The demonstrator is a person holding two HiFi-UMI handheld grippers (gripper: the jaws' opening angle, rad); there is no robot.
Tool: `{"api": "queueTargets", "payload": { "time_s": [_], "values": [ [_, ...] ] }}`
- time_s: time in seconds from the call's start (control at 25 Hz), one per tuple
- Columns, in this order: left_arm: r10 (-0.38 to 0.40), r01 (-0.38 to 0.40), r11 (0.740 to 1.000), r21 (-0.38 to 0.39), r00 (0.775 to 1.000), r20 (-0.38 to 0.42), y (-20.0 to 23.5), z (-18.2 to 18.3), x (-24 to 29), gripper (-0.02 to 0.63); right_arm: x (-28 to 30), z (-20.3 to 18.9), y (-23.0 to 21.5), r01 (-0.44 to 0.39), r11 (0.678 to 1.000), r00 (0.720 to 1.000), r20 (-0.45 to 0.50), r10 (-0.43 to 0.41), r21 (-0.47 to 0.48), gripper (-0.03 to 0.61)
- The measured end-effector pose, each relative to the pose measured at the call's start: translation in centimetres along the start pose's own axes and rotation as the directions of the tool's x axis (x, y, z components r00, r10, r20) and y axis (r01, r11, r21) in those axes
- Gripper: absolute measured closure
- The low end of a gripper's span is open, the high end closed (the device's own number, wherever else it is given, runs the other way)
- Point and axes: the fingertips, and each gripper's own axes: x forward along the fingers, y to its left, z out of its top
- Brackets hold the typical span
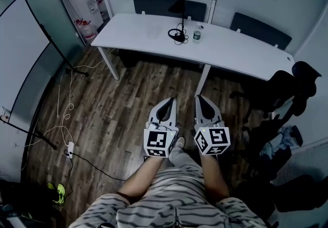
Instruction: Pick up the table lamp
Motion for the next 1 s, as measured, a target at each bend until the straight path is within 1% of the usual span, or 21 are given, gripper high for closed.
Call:
{"api": "queueTargets", "payload": {
  "time_s": [0.16,0.32,0.52,0.68,1.0],
  "values": [
    [0.009,-0.009,1.0,-0.003,1.0,-0.011,2.1,0.5,5.3,0.611,5.0,0.5,-2.2,-0.02,1.0,1.0,-0.002,0.02,0.005,0.569],
    [-0.005,0.005,1.0,-0.03,1.0,-0.011,3.8,0.9,10.5,0.611,10.2,1.5,-4.4,-0.036,0.999,0.999,-0.001,0.036,-0.005,0.569],
    [0.01,-0.011,1.0,-0.022,1.0,-0.015,6.5,1.2,16.0,0.611,15.7,1.1,-7.0,-0.037,0.999,0.999,-0.014,0.037,-0.004,0.569],
    [0.005,-0.006,1.0,-0.017,1.0,-0.022,8.0,1.1,20.8,0.611,19.7,1.2,-9.6,-0.033,0.999,0.999,-0.022,0.033,0.002,0.569],
    [0.006,-0.007,0.999,-0.033,1.0,-0.027,9.7,1.9,26.8,0.611,25.1,1.2,-13.1,-0.01,1.0,0.999,-0.048,0.011,0.025,0.569]
  ]
}}
